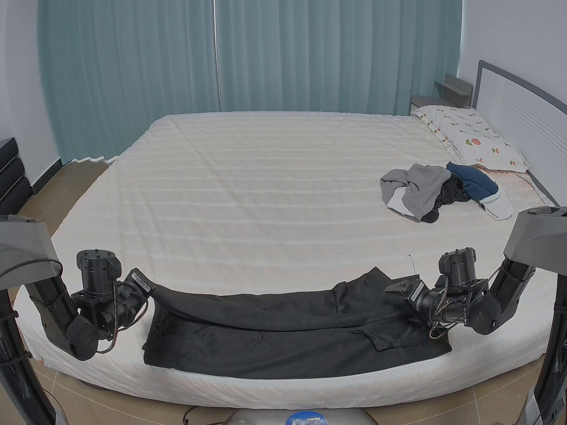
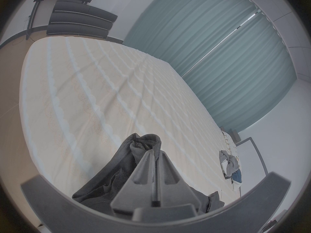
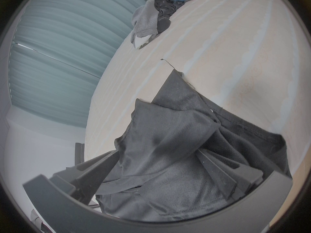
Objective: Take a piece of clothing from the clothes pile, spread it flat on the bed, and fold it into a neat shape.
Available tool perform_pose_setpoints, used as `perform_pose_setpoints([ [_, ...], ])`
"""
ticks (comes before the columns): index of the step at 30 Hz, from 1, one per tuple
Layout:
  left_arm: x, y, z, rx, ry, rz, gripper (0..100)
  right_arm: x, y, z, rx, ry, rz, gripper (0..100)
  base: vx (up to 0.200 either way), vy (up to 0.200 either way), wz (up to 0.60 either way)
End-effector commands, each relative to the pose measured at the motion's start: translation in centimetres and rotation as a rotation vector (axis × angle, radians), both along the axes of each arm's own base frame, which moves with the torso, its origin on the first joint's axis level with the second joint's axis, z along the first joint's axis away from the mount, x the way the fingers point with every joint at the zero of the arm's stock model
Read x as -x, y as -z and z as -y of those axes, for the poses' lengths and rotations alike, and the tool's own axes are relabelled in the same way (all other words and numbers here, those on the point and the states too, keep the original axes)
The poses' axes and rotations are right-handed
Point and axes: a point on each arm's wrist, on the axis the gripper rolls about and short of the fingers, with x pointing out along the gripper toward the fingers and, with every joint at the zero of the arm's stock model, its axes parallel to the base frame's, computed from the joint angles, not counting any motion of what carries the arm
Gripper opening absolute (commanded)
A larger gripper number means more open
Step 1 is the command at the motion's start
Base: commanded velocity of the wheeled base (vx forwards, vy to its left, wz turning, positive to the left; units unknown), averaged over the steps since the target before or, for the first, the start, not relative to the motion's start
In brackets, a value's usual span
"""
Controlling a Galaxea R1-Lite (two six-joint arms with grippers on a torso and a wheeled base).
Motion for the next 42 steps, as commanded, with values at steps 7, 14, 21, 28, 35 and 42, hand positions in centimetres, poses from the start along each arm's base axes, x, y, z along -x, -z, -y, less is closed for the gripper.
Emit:
perform_pose_setpoints([
  [7, 0.0, 0.0, 0.0, -0.001, 0.001, -0.001, 0, -0.7, 0.3, 0.4, 0.01, 0.03, 0.007, 0, 0.0, 0.0, 0.0],
  [14, 0.0, 0.0, 0.0, -0.002, -0.001, -0.001, 0, -0.3, -0.3, 0.5, 0.017, 0.04, 0.016, 0, 0.0, 0.0, 0.0],
  [21, 0.0, 0.0, 0.0, -0.001, -0.001, 0.004, 0, -0.4, -0.5, 1.0, 0.02, 0.054, -0.003, 0, 0.0, 0.0, 0.0],
  [28, -0.3, -0.2, 0.0, -0.001, -0.004, 0.014, 0, -0.6, -1.5, 1.3, 0.01, 0.067, 0.027, 0, 0.0, 0.0, 0.0],
  [35, -2.0, -1.4, -0.4, 0.007, -0.013, 0.087, 0, -2.0, -3.1, 1.0, -0.011, 0.067, 0.11, 0, 0.0, 0.0, 0.0],
  [42, -4.9, -2.5, -1.4, -0.058, -0.013, 0.167, 0, -4.5, -5.5, 1.0, -0.009, 0.101, 0.226, 0, 0.0, 0.0, 0.0],
])
